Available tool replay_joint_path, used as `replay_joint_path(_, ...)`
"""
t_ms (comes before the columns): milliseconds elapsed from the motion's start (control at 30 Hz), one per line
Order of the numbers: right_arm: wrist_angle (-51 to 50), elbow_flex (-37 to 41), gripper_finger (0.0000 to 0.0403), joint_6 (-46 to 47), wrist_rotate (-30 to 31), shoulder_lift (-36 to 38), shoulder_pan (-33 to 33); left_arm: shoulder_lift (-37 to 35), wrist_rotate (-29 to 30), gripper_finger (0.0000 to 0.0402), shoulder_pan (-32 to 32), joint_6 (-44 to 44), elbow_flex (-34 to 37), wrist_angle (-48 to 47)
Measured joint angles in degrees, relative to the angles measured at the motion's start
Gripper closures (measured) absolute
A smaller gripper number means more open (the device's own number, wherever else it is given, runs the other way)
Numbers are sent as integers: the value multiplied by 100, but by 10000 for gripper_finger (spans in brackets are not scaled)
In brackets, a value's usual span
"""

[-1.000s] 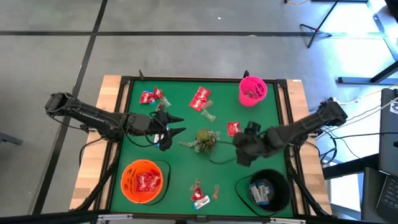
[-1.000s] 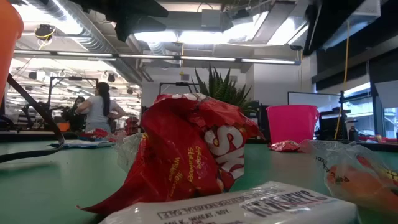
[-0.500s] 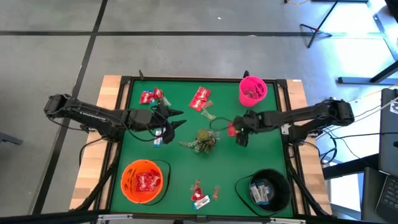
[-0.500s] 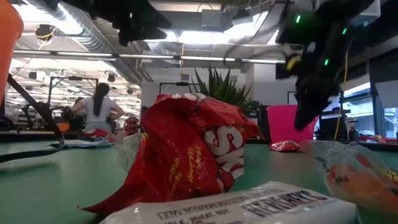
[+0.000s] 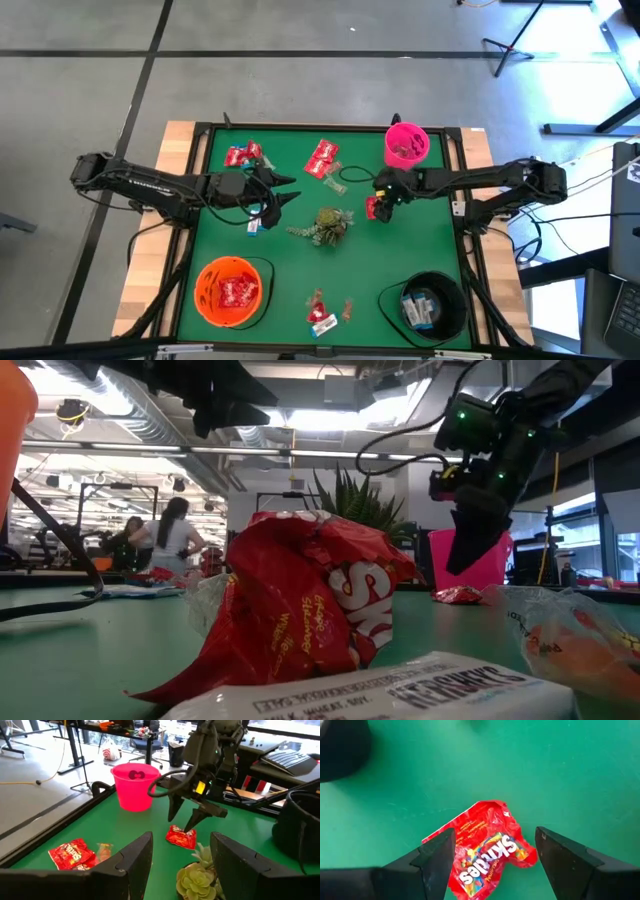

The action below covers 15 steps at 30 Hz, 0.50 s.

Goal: Sort candy
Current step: Put the red candy into the orange bucket

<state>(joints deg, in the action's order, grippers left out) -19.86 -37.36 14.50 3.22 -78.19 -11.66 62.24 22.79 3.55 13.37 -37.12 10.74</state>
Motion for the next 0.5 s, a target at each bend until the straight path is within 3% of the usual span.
replay_joint_path(333, -31, -2, 136, 22, 278, -610, 4, 0, 2, 214, -2, 126, 0, 0)
replay_joint_path(500, -7, -19, 179, 14, 329, -684, 7, 0, 4, 214, -2, 126, 0, 0)
